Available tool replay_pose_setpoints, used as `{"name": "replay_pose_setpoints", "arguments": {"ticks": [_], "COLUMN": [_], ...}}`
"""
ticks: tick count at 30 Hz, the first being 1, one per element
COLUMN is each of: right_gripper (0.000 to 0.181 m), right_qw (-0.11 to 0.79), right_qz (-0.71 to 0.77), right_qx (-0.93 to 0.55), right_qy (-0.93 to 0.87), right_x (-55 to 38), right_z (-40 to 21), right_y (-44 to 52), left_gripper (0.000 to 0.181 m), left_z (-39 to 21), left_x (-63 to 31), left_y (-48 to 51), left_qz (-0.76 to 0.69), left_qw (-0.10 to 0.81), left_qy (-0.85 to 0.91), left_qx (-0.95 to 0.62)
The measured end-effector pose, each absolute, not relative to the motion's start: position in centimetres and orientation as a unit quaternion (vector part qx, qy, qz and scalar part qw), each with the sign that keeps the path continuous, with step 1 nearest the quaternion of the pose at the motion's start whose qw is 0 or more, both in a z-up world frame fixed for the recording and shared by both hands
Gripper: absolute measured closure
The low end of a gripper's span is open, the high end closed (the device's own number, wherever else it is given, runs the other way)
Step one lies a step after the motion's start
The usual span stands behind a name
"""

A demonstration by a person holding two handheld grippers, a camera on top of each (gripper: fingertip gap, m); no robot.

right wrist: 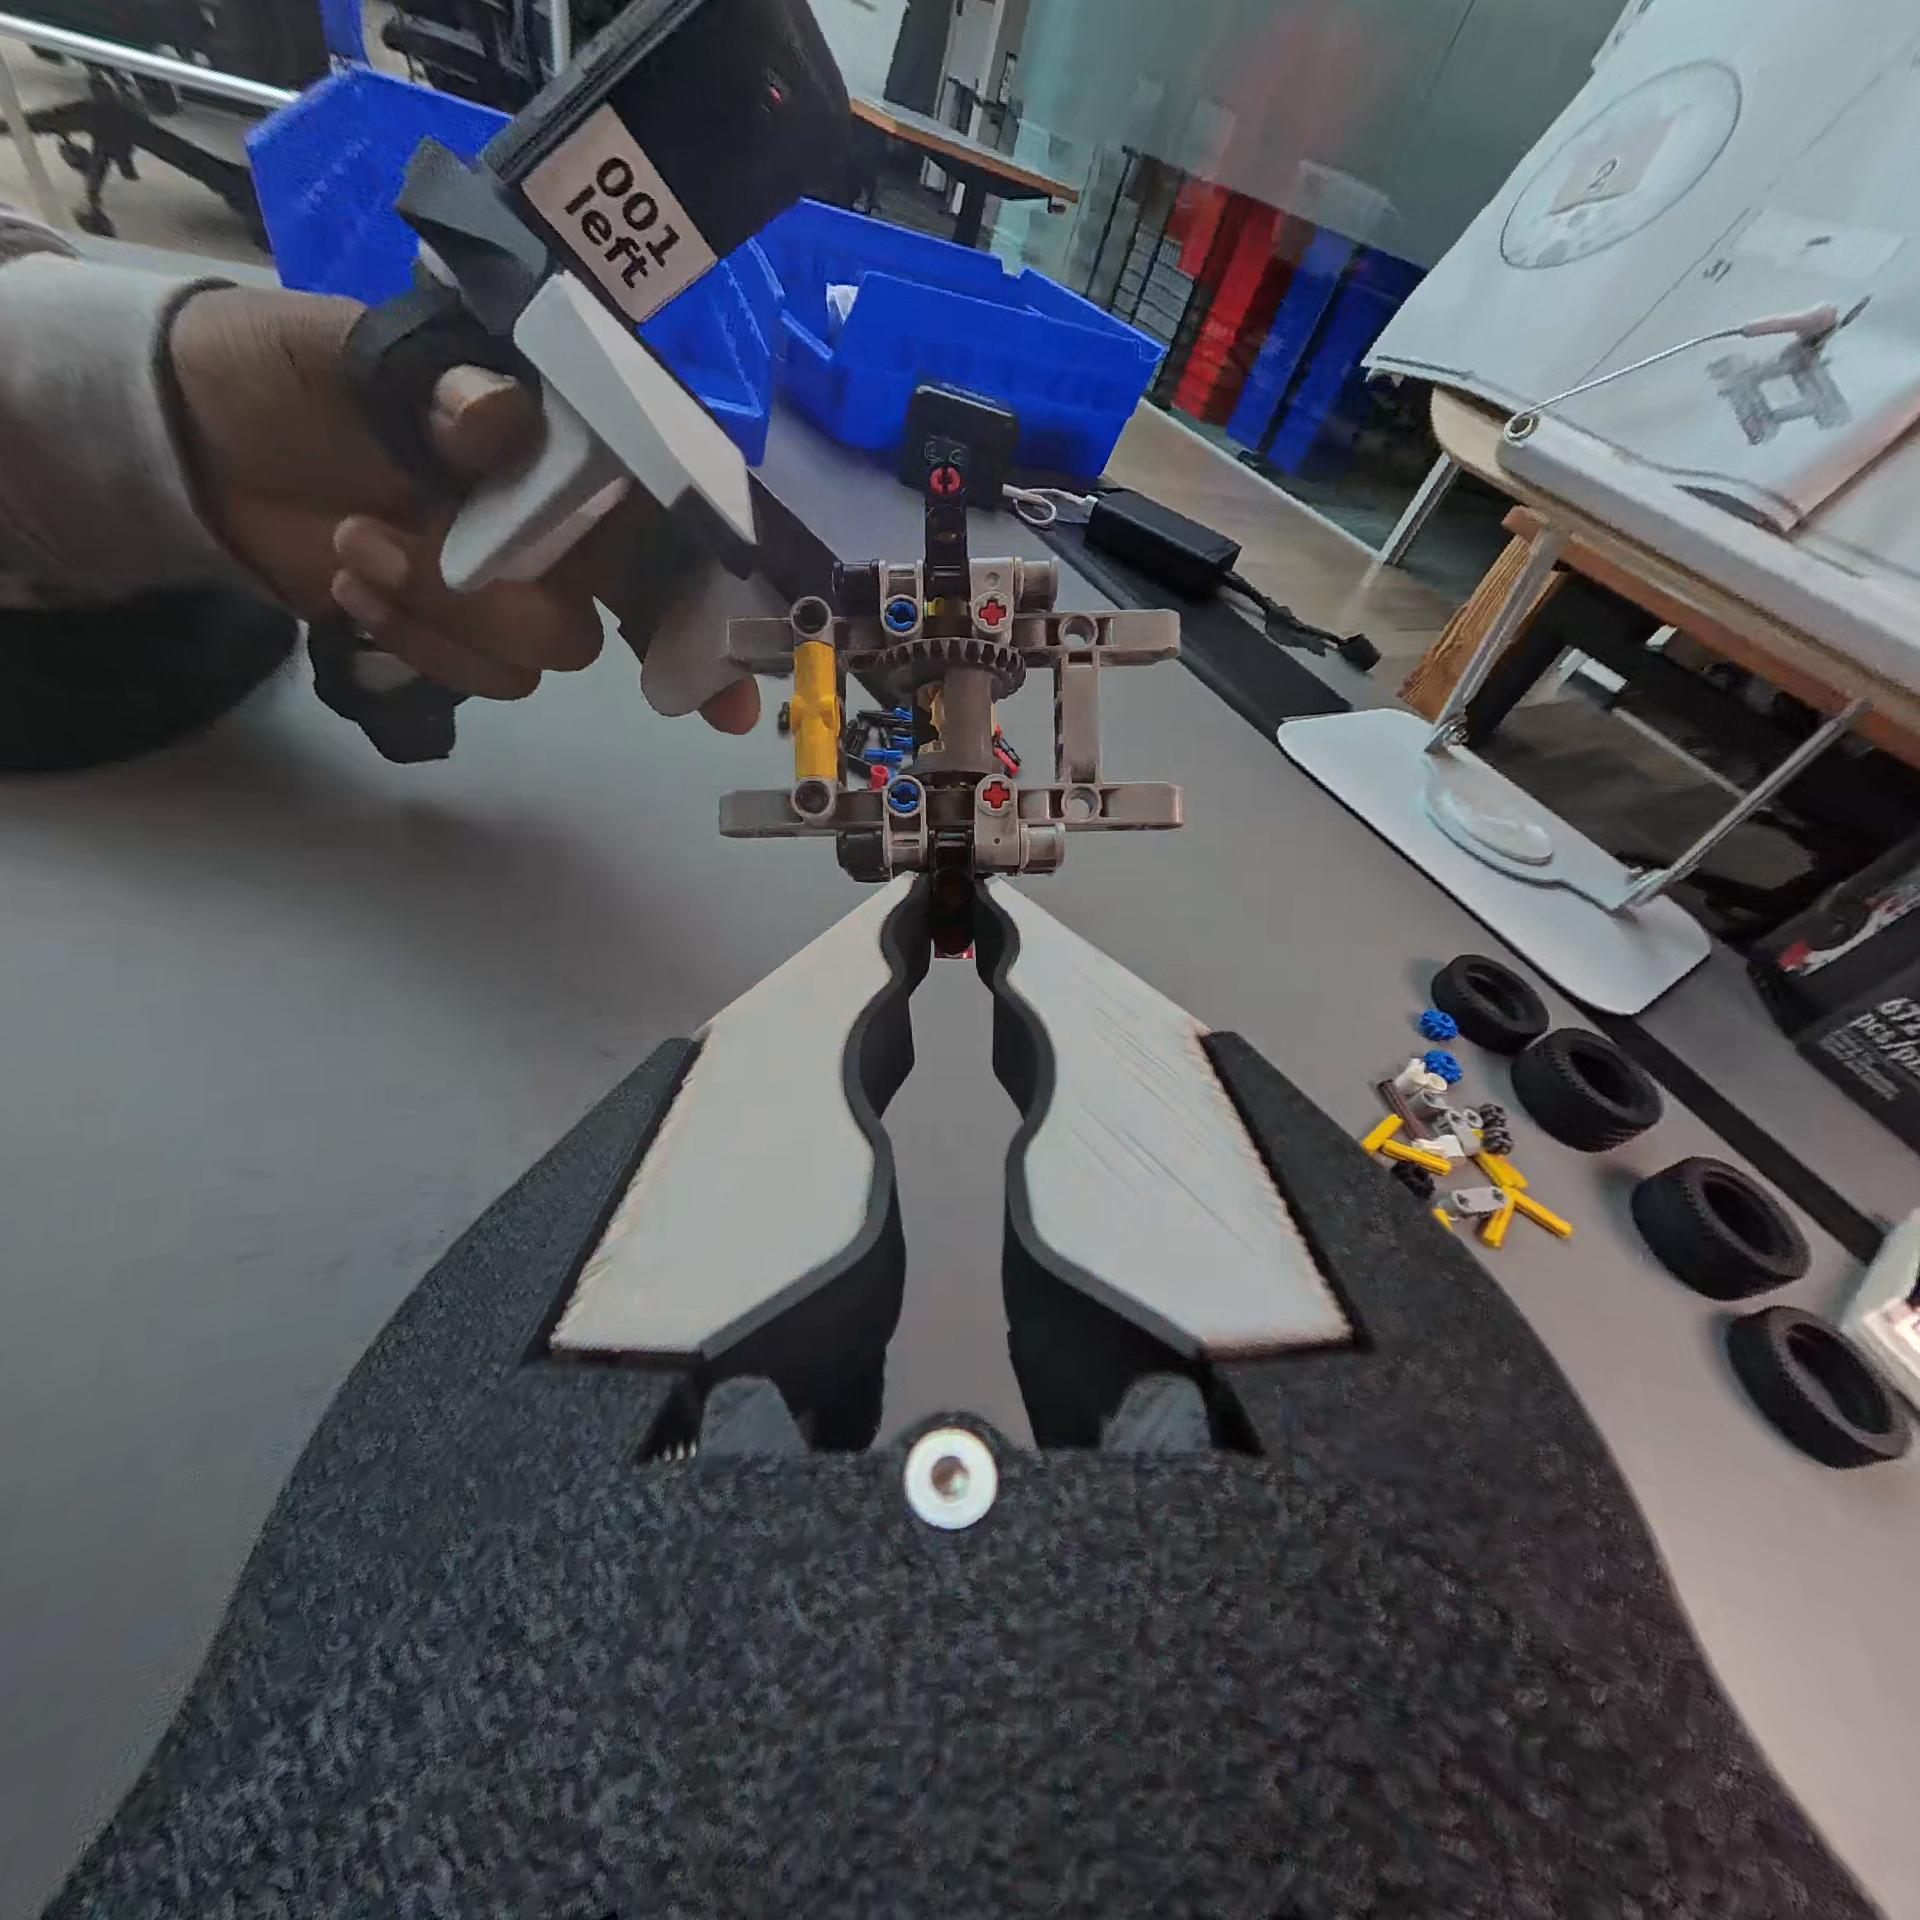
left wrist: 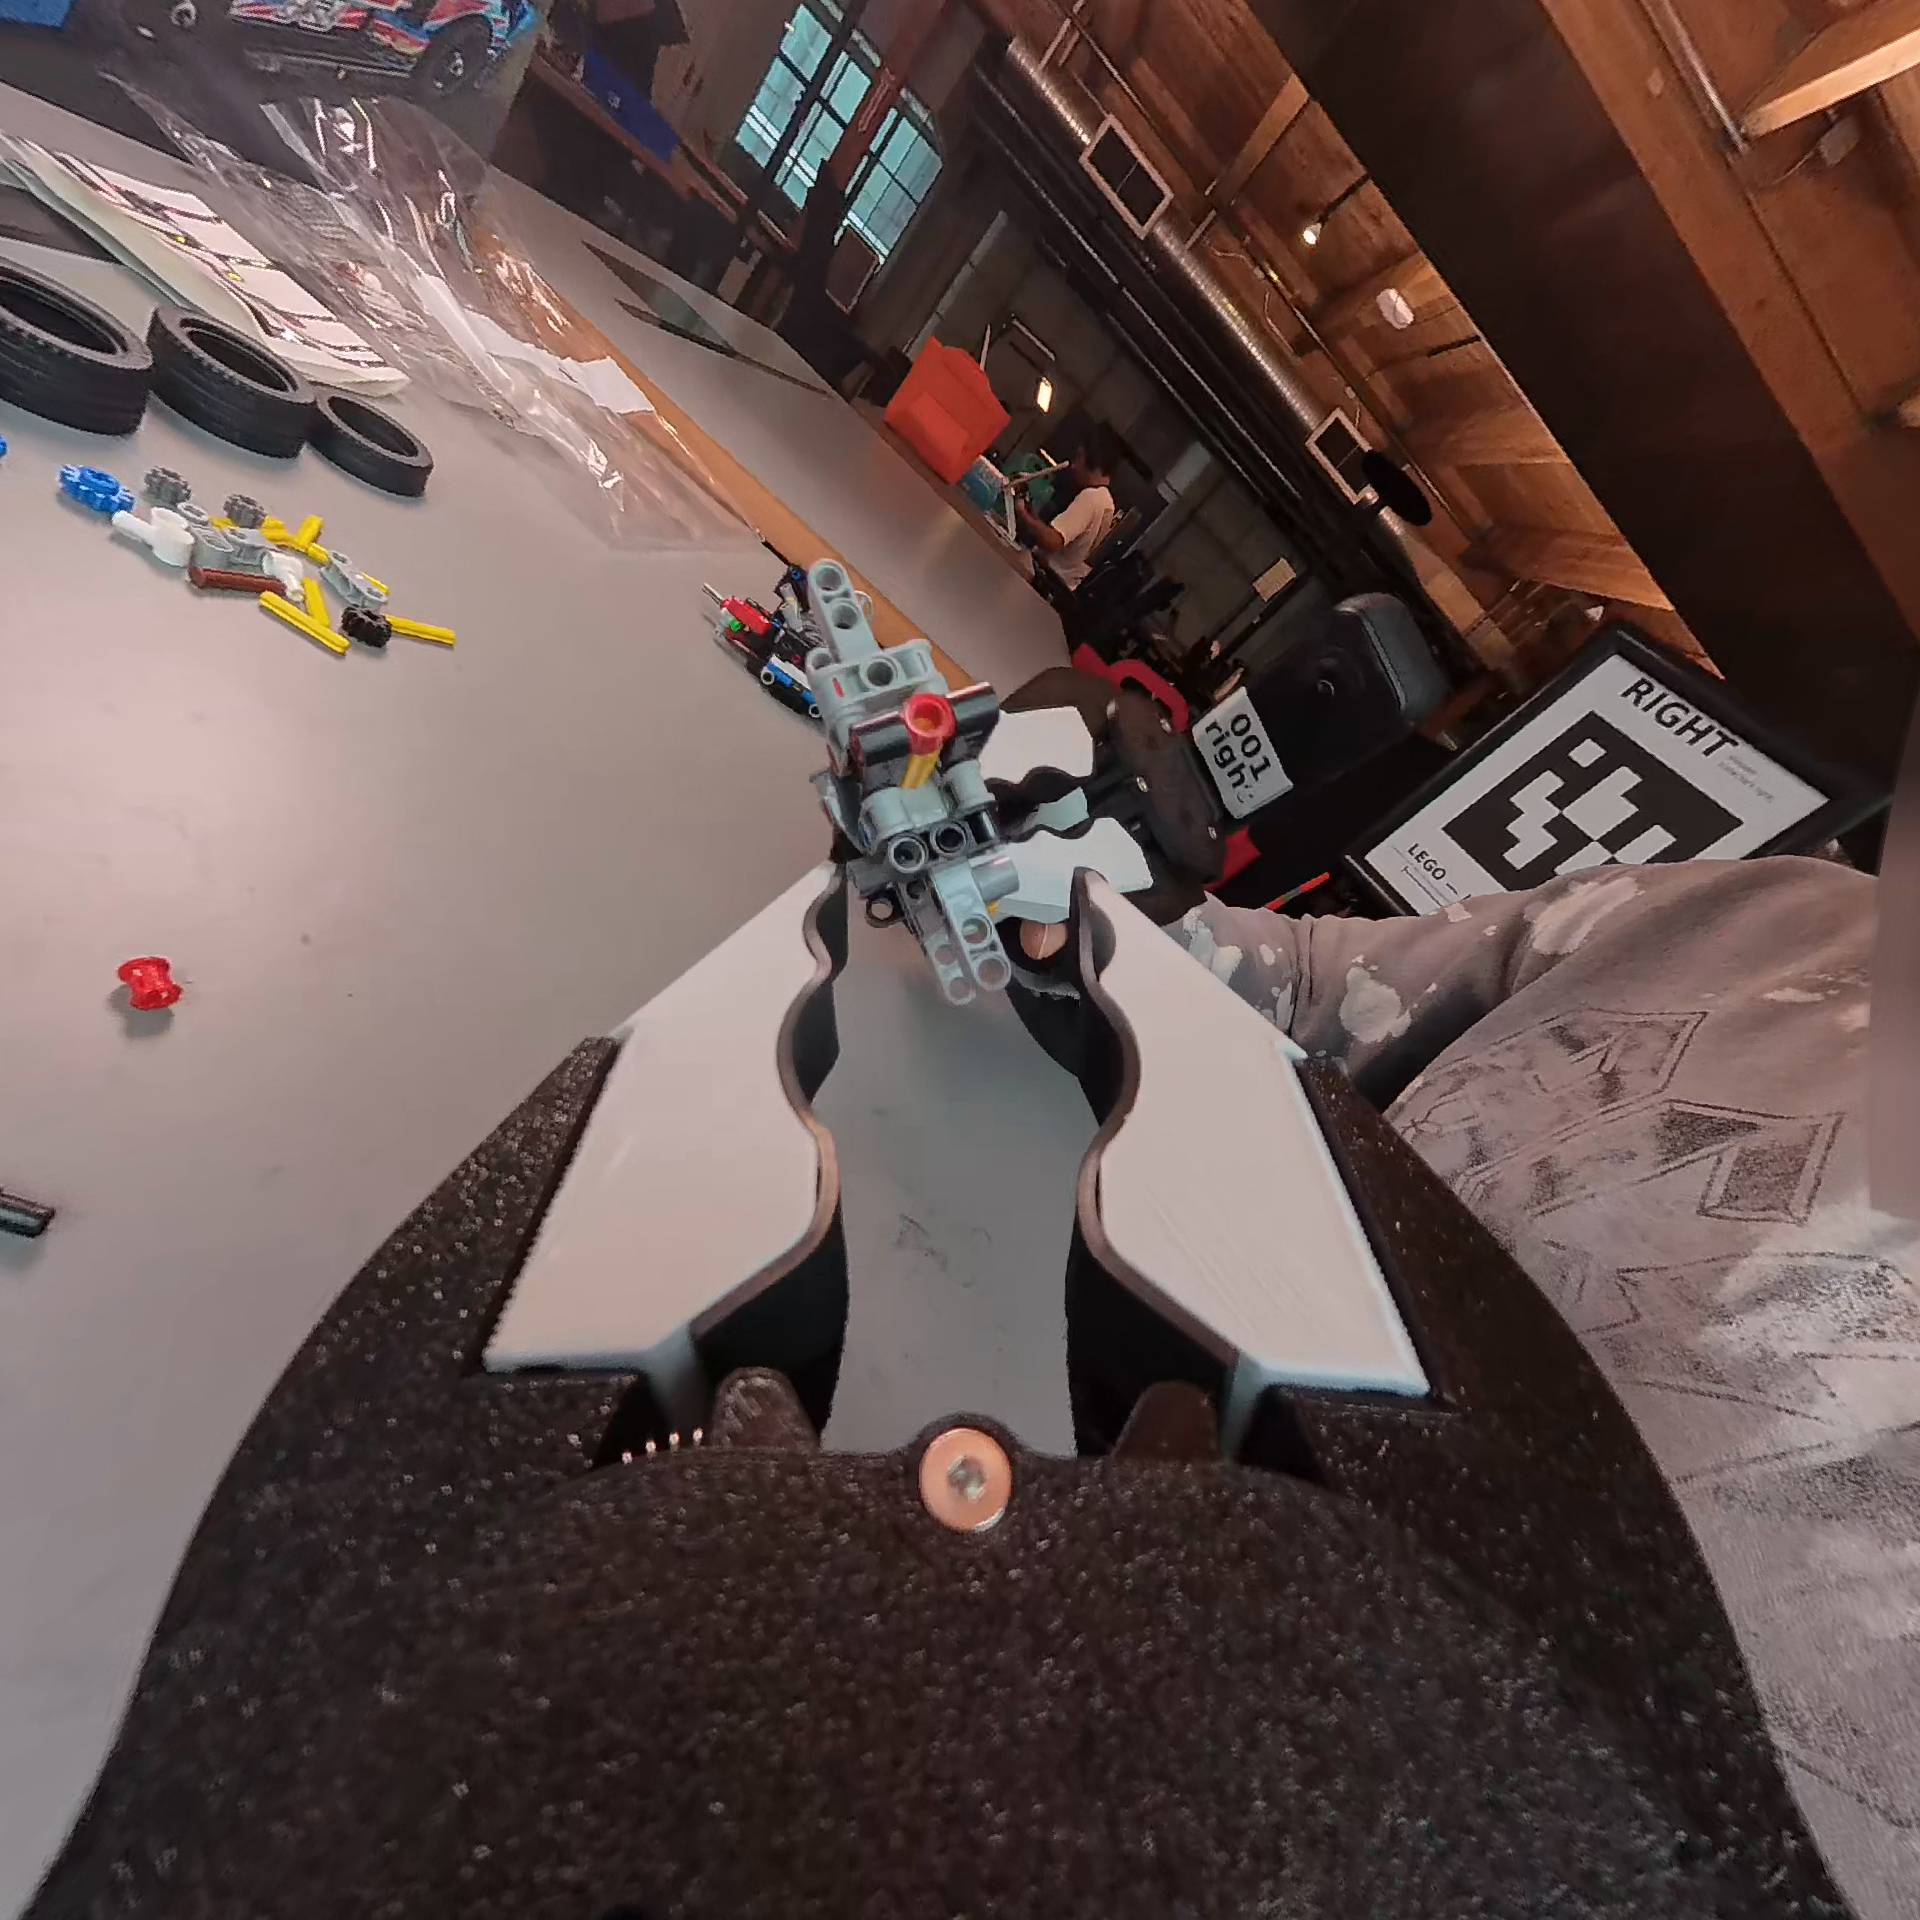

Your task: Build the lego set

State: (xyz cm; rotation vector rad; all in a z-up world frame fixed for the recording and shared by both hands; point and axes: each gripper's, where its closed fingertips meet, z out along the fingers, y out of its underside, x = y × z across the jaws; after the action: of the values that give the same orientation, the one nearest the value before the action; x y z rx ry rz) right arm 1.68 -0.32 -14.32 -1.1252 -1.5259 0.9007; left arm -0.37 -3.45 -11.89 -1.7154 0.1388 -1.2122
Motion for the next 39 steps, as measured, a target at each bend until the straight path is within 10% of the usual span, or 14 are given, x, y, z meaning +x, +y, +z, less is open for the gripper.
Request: {"name": "replay_pose_setpoints", "arguments": {"ticks": [13, 26, 39], "right_gripper": [0.175, 0.148, 0.175], "right_qw": [0.583, 0.411, 0.547], "right_qz": [0.284, 0.435, 0.29], "right_qx": [-0.368, -0.394, -0.24], "right_qy": [-0.666, -0.698, -0.748], "right_x": [1.8, 3.8, 3.2], "right_z": [-13.8, -14.9, -16.0], "right_y": [-0.8, -2.4, -3.9], "left_gripper": [0.156, 0.163, 0.15], "left_z": [-12.4, -14.6, -15.7], "left_x": [-0.3, 2.1, 2.4], "left_y": [-3.6, -5.0, -5.3], "left_qz": [-0.498, -0.281, -0.259], "left_qw": [0.5, 0.531, 0.524], "left_qy": [0.077, 0.288, 0.321], "left_qx": [-0.704, -0.746, -0.745]}}
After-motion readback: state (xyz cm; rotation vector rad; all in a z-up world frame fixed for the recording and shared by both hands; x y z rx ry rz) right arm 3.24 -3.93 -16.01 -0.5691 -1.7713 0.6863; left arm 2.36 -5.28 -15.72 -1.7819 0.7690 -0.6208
